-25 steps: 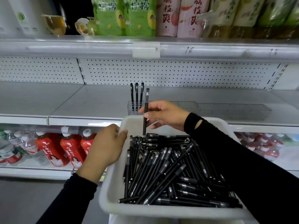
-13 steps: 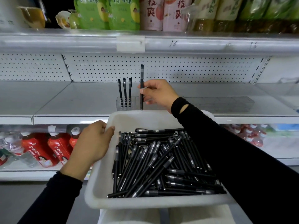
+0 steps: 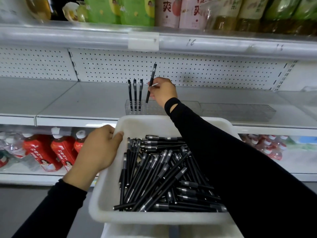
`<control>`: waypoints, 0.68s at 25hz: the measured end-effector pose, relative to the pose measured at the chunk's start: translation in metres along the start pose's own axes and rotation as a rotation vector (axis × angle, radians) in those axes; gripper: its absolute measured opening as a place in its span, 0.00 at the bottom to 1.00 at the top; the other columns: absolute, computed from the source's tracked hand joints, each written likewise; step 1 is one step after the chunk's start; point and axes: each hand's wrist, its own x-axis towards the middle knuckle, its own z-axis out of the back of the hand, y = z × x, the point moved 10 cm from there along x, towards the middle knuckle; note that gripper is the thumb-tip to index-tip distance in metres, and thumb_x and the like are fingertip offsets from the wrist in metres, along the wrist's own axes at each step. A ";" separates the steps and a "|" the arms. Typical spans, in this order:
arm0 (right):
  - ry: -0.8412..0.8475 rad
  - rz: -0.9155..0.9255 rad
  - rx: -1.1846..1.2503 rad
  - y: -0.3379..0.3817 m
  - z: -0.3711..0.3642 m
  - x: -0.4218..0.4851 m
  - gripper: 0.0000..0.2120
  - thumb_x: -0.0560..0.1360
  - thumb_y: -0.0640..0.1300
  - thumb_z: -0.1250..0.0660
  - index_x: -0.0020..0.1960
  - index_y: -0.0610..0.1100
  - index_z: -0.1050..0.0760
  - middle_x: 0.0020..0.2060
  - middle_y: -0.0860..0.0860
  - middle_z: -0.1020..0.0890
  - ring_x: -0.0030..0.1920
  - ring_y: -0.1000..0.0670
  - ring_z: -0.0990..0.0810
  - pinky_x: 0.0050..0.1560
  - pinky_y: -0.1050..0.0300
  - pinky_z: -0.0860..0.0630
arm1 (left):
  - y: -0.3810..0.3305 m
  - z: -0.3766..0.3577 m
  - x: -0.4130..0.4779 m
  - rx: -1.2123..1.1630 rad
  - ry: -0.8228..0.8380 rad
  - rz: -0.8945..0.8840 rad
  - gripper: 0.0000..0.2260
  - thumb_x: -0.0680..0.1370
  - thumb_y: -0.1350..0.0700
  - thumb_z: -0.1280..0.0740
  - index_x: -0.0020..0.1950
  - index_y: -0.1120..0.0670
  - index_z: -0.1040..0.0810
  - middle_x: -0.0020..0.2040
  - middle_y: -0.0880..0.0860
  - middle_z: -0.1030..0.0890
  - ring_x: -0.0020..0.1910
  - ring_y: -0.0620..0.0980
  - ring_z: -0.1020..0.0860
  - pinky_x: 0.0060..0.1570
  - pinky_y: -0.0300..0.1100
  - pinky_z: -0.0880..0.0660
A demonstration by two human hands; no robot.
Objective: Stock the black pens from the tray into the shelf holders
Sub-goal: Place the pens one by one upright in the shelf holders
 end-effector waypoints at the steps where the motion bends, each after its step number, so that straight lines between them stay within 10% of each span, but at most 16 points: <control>1: -0.001 0.006 -0.025 0.000 -0.006 0.004 0.02 0.76 0.40 0.30 0.48 0.44 0.19 0.44 0.44 0.15 0.44 0.42 0.15 0.51 0.44 0.17 | 0.000 0.001 0.000 -0.005 -0.003 -0.004 0.11 0.81 0.49 0.37 0.48 0.56 0.22 0.42 0.53 0.19 0.44 0.55 0.21 0.46 0.49 0.24; 17: 0.158 0.017 -0.573 -0.008 -0.044 0.032 0.06 0.78 0.46 0.33 0.48 0.46 0.19 0.46 0.50 0.16 0.49 0.46 0.18 0.47 0.60 0.27 | 0.004 -0.001 -0.001 -0.085 0.006 -0.002 0.10 0.81 0.48 0.37 0.48 0.53 0.22 0.41 0.51 0.18 0.41 0.50 0.20 0.45 0.49 0.22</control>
